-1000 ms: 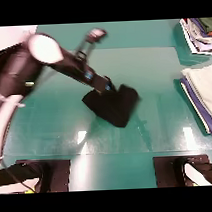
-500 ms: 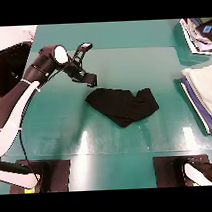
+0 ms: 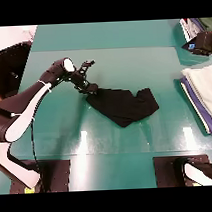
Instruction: Fold the shirts.
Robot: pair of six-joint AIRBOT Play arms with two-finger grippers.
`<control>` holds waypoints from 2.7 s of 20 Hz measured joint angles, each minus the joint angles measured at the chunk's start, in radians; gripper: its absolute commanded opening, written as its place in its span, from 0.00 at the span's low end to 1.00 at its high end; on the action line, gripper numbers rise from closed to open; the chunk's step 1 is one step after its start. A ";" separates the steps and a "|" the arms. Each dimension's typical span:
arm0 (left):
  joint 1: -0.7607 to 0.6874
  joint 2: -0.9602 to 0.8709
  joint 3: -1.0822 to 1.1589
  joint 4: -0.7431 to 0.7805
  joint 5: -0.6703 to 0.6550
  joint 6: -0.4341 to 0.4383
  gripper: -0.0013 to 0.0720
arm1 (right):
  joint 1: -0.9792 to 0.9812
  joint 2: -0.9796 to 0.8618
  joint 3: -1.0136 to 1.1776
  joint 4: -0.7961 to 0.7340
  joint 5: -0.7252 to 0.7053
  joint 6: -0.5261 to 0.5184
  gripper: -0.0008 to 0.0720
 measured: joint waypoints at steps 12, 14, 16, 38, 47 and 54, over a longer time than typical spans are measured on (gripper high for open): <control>0.082 0.028 0.166 -0.020 -0.071 0.007 0.06 | -0.165 -0.016 -0.513 -0.042 -0.002 0.016 0.68; 0.085 0.032 0.171 -0.019 -0.075 0.008 0.06 | -0.170 -0.084 -0.589 0.051 -0.056 -0.045 0.67; 0.088 0.034 0.174 -0.018 -0.075 0.008 0.06 | -0.148 -0.163 -0.621 0.127 -0.121 -0.092 0.66; 0.089 0.396 0.249 0.152 -0.086 -0.024 0.06 | -0.032 -0.224 -0.115 0.235 -0.187 -0.188 0.03; 0.089 0.805 0.283 0.196 -0.097 -0.087 0.05 | -0.182 0.146 0.122 0.240 -0.074 -0.169 0.03; 0.070 0.779 0.014 0.212 -0.178 -0.130 0.05 | -0.149 0.160 -0.071 0.201 -0.006 -0.102 0.03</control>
